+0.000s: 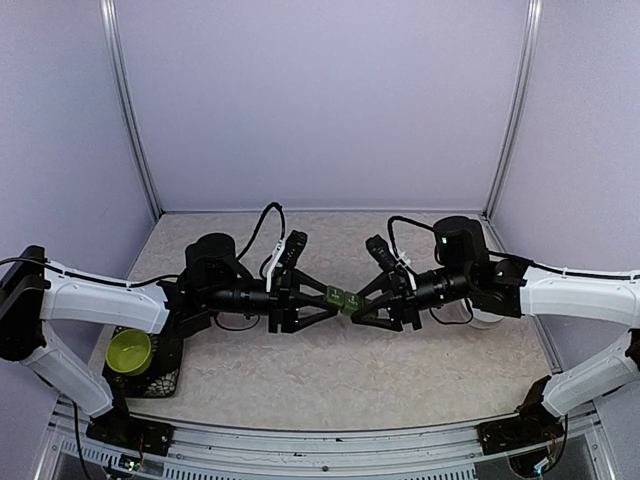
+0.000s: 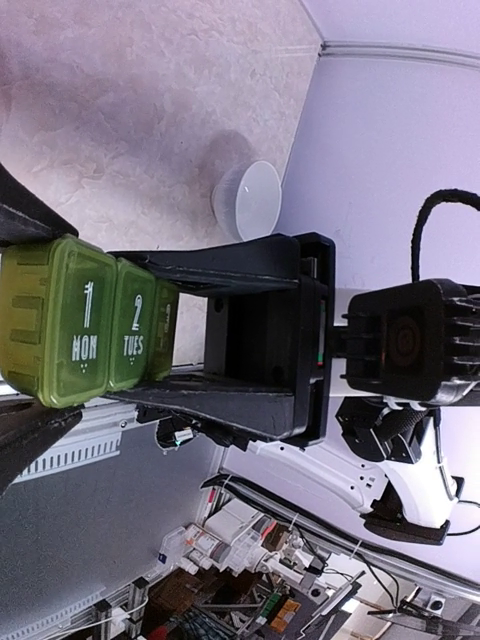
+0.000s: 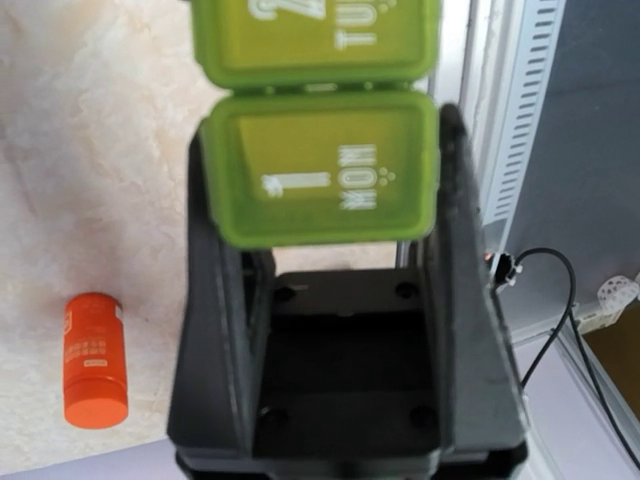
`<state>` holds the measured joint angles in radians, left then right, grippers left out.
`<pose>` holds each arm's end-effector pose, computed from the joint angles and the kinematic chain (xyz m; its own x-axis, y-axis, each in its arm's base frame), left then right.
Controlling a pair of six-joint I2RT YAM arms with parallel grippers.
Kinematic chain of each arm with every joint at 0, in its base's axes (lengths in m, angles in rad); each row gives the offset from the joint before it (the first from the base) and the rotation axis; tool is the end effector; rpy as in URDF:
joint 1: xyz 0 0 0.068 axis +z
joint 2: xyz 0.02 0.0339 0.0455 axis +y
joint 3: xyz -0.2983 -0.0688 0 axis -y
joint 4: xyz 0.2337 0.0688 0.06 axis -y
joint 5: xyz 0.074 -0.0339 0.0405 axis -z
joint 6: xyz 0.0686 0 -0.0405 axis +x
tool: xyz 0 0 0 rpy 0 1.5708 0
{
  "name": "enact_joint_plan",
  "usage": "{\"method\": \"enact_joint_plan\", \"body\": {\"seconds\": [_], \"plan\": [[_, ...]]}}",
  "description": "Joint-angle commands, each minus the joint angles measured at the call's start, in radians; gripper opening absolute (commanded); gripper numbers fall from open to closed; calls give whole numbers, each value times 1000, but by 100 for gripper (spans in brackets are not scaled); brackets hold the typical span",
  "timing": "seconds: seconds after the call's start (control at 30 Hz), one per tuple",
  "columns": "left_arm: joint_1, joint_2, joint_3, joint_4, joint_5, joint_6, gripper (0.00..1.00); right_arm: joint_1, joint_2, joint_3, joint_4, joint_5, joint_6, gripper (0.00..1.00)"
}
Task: Sort the pills into containers
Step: Open the lid of the pill container.
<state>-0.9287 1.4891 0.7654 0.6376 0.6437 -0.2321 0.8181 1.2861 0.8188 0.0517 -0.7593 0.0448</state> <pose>0.1700 -0.2961 0.2899 -0.2798 0.0670 -0.9577 0.9600 0.0160 -0.2794 0.1604 0.2404 0.2981 -0.3187 -0.2928 -0.9015 -0.9466 0.0493 0.3186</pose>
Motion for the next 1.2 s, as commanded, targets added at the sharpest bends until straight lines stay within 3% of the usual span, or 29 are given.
{"method": "enact_joint_plan", "body": {"seconds": [0.0, 0.2, 0.33, 0.4, 0.63, 0.77, 1.17], "plan": [[-19, 8, 9, 70, 1, -22, 50, 11, -5, -14, 38, 38, -4, 38], [-19, 7, 5, 67, 3, -19, 43, 12, -9, -16, 41, 43, -2, 38], [-19, 0, 5, 55, 6, -13, 59, 12, -21, -18, 47, 65, 7, 38], [-19, -6, 4, 40, 1, -8, 61, 12, -26, -18, 47, 70, 8, 38], [-19, -24, -2, 8, 11, 13, 57, 12, -27, -15, 48, 89, 10, 38], [-19, -34, -10, 0, 13, 22, 49, 10, -31, -13, 50, 82, 11, 38], [-10, -49, -24, -4, 31, 37, 51, 1, -23, -6, 54, 35, 27, 38]]}}
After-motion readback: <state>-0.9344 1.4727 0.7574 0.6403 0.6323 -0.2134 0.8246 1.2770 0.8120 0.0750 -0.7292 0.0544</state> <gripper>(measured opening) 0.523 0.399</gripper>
